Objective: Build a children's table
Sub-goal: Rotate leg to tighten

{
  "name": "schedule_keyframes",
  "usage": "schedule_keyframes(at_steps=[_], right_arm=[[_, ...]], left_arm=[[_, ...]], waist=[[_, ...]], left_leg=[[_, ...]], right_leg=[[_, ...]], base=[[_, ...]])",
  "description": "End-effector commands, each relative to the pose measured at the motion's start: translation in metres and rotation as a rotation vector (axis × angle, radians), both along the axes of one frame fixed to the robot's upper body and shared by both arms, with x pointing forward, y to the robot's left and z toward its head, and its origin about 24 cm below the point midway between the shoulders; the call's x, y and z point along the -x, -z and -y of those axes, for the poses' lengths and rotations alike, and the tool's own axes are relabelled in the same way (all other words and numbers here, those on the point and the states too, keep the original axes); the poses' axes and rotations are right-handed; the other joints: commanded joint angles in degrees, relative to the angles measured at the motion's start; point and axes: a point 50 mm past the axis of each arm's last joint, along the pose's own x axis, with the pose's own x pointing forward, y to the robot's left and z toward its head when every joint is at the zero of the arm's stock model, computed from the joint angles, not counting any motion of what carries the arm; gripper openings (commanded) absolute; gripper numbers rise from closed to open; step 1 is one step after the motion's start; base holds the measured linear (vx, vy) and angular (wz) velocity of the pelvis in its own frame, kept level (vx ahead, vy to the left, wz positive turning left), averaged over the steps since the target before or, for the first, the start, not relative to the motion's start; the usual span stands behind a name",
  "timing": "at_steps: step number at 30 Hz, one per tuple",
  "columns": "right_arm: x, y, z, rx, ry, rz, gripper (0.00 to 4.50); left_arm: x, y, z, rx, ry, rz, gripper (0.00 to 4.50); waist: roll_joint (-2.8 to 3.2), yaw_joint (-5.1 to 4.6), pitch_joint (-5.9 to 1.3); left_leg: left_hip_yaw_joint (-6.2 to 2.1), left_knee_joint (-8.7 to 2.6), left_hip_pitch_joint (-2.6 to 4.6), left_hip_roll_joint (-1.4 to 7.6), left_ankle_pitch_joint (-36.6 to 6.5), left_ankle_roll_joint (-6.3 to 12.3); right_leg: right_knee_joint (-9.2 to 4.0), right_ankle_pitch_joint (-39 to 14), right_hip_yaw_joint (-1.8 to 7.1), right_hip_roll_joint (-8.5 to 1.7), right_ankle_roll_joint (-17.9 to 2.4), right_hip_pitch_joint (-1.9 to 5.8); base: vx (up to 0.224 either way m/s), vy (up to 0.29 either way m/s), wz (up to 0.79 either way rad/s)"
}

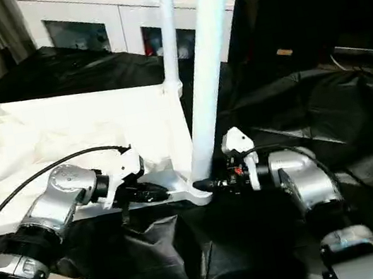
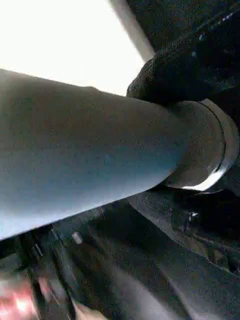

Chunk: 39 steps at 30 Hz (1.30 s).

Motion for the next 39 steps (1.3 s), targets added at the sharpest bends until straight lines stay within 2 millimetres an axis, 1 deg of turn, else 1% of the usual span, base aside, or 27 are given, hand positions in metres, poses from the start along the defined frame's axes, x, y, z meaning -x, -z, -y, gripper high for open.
schedule_keyframes(at_steps=[1,2,3,4,5,6,7,8,10,11,12,14,15,18,20,24,26,27,28,29,31,33,34,35,37,38,39], right_arm=[[0.008,0.03,-0.024,0.034,0.053,-0.11,2.07],[0.006,0.031,-0.025,0.036,0.102,-0.11,2.07],[0.004,0.032,-0.027,0.032,0.13,-0.113,2.06],[0.004,0.033,-0.027,0.032,0.135,-0.113,2.04],[0.002,0.038,-0.041,0.03,0.246,-0.118,2.04],[0.002,0.038,-0.041,0.03,0.246,-0.118,2.04],[0.001,0.04,-0.047,0.035,0.298,-0.121,2.04],[-0.002,0.042,-0.053,0.045,0.381,-0.123,2.03],[-0.005,0.043,-0.057,0.058,0.435,-0.113,2.02],[-0.007,0.042,-0.059,0.065,0.446,-0.092,2.02],[-0.007,0.041,-0.059,0.066,0.446,-0.088,2.02],[-0.01,0.037,-0.056,0.053,0.444,-0.063,2.7],[-0.01,0.036,-0.055,0.045,0.441,-0.067,2.7],[-0.011,0.032,-0.049,0.036,0.42,-0.052,2.82],[-0.012,0.028,-0.047,0.037,0.386,-0.02,3.12],[-0.01,0.018,-0.039,0.033,0.228,0.046,3.12],[-0.004,0.013,-0.034,0.034,0.075,0.07,3.12],[-0.004,0.012,-0.033,0.034,0.062,0.071,3.12],[-0.002,0.011,-0.031,0.031,0.014,0.069,3.12],[-0.001,0.01,-0.029,0.029,-0.01,0.066,3.12],[0.002,0.006,-0.024,0.018,-0.094,0.044,3.12],[0.006,0.004,-0.019,0.016,-0.182,0.016,3.12],[0.007,0.003,-0.018,0.017,-0.207,0.005,3.12],[0.009,0.003,-0.016,0.016,-0.237,-0.012,2.98],[0.011,0.003,-0.015,0.013,-0.269,-0.027,2.98],[0.012,0.003,-0.015,0.011,-0.282,-0.037,2.87],[0.013,0.003,-0.015,0.01,-0.301,-0.05,2.77]], left_arm=[[-0.006,0.002,0.023,0.022,-0.093,0.036,0.0],[-0.007,0.003,0.025,0.022,-0.111,0.039,0.0],[-0.007,0.003,0.027,0.023,-0.122,0.041,0.0],[-0.007,0.003,0.027,0.024,-0.125,0.042,0.0],[-0.012,0.002,0.041,0.037,-0.204,0.068,0.0],[-0.012,0.002,0.041,0.037,-0.204,0.068,0.0],[-0.014,0.001,0.047,0.045,-0.23,0.082,0.0],[-0.014,0.0,0.054,0.055,-0.234,0.093,0.0],[-0.014,0.0,0.059,0.059,-0.231,0.101,0.0],[-0.013,0.0,0.061,0.059,-0.227,0.104,0.0],[-0.013,0.0,0.061,0.059,-0.225,0.105,0.0],[-0.012,0.0,0.059,0.054,-0.201,0.11,0.0],[-0.012,0.0,0.058,0.052,-0.192,0.114,0.0],[-0.01,0.001,0.054,0.051,-0.171,0.11,0.0],[-0.01,0.001,0.052,0.054,-0.152,0.108,0.0],[-0.004,0.001,0.044,0.063,-0.063,0.087,0.0],[-0.002,-0.001,0.039,0.068,-0.012,0.084,0.0],[-0.001,-0.001,0.039,0.069,-0.008,0.084,0.0],[0.0,-0.001,0.037,0.075,0.019,0.07,0.0],[0.002,-0.001,0.035,0.079,0.036,0.059,0.0],[0.005,-0.001,0.028,0.067,0.092,0.038,0.0],[0.008,-0.001,0.021,0.056,0.135,0.02,0.0],[0.009,-0.002,0.019,0.055,0.147,0.013,0.0],[0.01,-0.002,0.016,0.055,0.163,0.005,0.0],[0.01,-0.003,0.014,0.054,0.174,-0.001,0.0],[0.011,-0.003,0.012,0.052,0.181,-0.006,0.0],[0.011,-0.004,0.01,0.048,0.19,-0.014,0.0]], waist=[[0.07,-0.58,-1.18],[0.07,-0.58,-1.18],[0.16,-0.89,-1.51],[0.09,-1.07,-1.52],[0.2,-1.24,-1.55],[0.22,-1.3,-1.54],[0.02,-1.48,-1.52],[0.15,-1.52,-1.53],[0.12,-1.81,-1.57],[0.33,-2.02,-1.57],[0.33,-2.02,-1.57],[0.35,-1.97,-1.6],[0.28,-1.96,-1.64],[0.28,-1.87,-1.74],[0.2,-1.76,-1.79],[0.1,-1.55,-1.93],[0.06,-1.5,-2.27],[0.11,-1.44,-2.61],[0.1,-1.51,-2.65],[-0.06,-1.49,-2.68],[-0.02,-1.27,-2.76],[0.05,-0.87,-2.66],[0.08,-0.82,-2.61],[0.19,-0.59,-2.6],[0.2,-0.39,-2.53],[0.14,-0.14,-2.47],[0.14,-0.13,-2.37]], left_leg=[[-0.11,-4.06,0.39,0.49,-20.26,-0.76],[-0.11,-4.06,0.39,0.49,-20.26,-0.76],[-0.55,-4.23,0.44,0.48,-21.29,-1.04],[-0.69,-4.36,0.21,0.54,-21.11,-0.94],[-0.68,-4.51,0.01,0.59,-20.54,-1.05],[-0.64,-4.52,0.29,0.56,-21.01,-1.24],[-0.58,-4.38,0.55,0.38,-22.39,-0.82],[-0.62,-4.39,0.49,0.36,-22.5,-0.76],[-0.73,-4.46,0.36,0.27,-22.64,-0.82],[-0.73,-4.49,0.29,0.3,-22.71,-0.76],[-0.73,-4.49,0.29,0.3,-22.71,-0.76],[-0.62,-4.45,0.22,0.27,-22.77,-0.04],[-0.58,-4.5,0.04,0.3,-22.14,0.25],[-0.43,-4.46,0.03,0.37,-20.99,0.49],[-0.24,-4.34,-0.12,0.37,-19.57,0.91],[-0.09,-4.12,-0.36,0.41,-17.09,1.88],[0.14,-3.69,-0.55,0.39,-12.89,3.02],[0.22,-3.31,-0.63,0.42,-9.82,3.85],[0.31,-3.15,-0.68,0.35,-8.21,4.33],[0.37,-2.91,-0.8,0.2,-6.34,5.46],[0.51,-2.64,-0.89,0.27,-4.69,6.78],[0.71,-2.5,-0.89,0.5,-4.91,7.84],[0.7,-2.5,-0.9,0.58,-5.26,7.81],[0.7,-2.56,-0.72,0.73,-5.97,7.38],[0.73,-2.64,-0.65,0.82,-7.06,6.57],[0.78,-2.66,-0.44,0.87,-7.99,6.0],[0.7,-2.82,-0.55,0.82,-8.7,5.49]], right_leg=[[-6.05,-26.77,2.12,-3.9,-7.72,1.33],[-6.05,-26.77,2.12,-3.9,-7.72,1.33],[-6.67,-30.99,2.21,-4.14,-5.34,1.4],[-6.64,-30.6,2.15,-4.1,-5.08,1.55],[-6.48,-28.47,2.22,-3.83,-5.04,1.51],[-6.54,-28.04,2.21,-3.76,-5.16,1.21],[-6.71,-28.4,2.17,-3.66,-5.3,0.97],[-6.64,-28.36,2.2,-3.7,-5.31,0.95],[-6.73,-29.01,2.11,-3.76,-5.19,0.91],[-6.78,-28.18,2.13,-3.75,-5.13,0.9],[-6.78,-28.18,2.13,-3.75,-5.13,0.9],[-6.77,-27.0,2.25,-3.73,-5.44,0.89],[-6.65,-25.56,2.32,-3.66,-5.68,1.05],[-6.34,-22.66,2.41,-3.6,-6.66,1.15],[-6.04,-19.9,2.49,-3.56,-7.58,1.36],[-5.6,-16.42,2.51,-3.65,-8.81,1.77],[-4.78,-8.99,2.49,-3.38,-10.45,2.22],[-4.07,-3.19,2.44,-3.32,-11.92,2.5],[-3.74,-0.25,2.42,-3.19,-12.66,2.5],[-3.39,3.09,2.3,-3.14,-13.78,2.75],[-3.06,5.88,2.19,-3.11,-15.03,2.82],[-2.98,5.76,2.01,-2.99,-15.61,2.71],[-2.98,5.22,2.0,-3.04,-15.62,2.65],[-3.04,3.9,2.02,-3.2,-15.7,2.54],[-3.08,2.6,2.08,-3.25,-15.85,2.44],[-3.14,1.66,2.12,-3.29,-15.86,2.28],[-3.21,0.13,2.1,-3.26,-15.43,2.39]], base=[[0.0,0.0,0.0],[0.0,0.0,0.0],[0.0,0.0,0.0],[0.0,0.0,0.0],[0.0,0.0,0.0],[0.0,0.0,0.0],[0.0,0.0,0.0],[0.0,0.0,0.0],[0.0,0.0,0.0],[0.0,0.0,0.0],[0.0,0.0,0.0],[0.0,0.0,0.0],[0.0,0.0,0.0],[0.0,0.0,0.0],[0.0,0.0,0.0],[0.0,0.0,0.0],[0.0,0.0,0.0],[0.0,0.0,0.0],[0.0,0.0,0.0],[0.0,0.0,0.0],[0.0,0.0,0.0],[0.0,0.0,0.0],[0.0,0.0,0.0],[0.0,0.0,0.0],[0.0,0.0,0.0],[0.0,0.0,0.0],[0.0,0.0,0.0]])
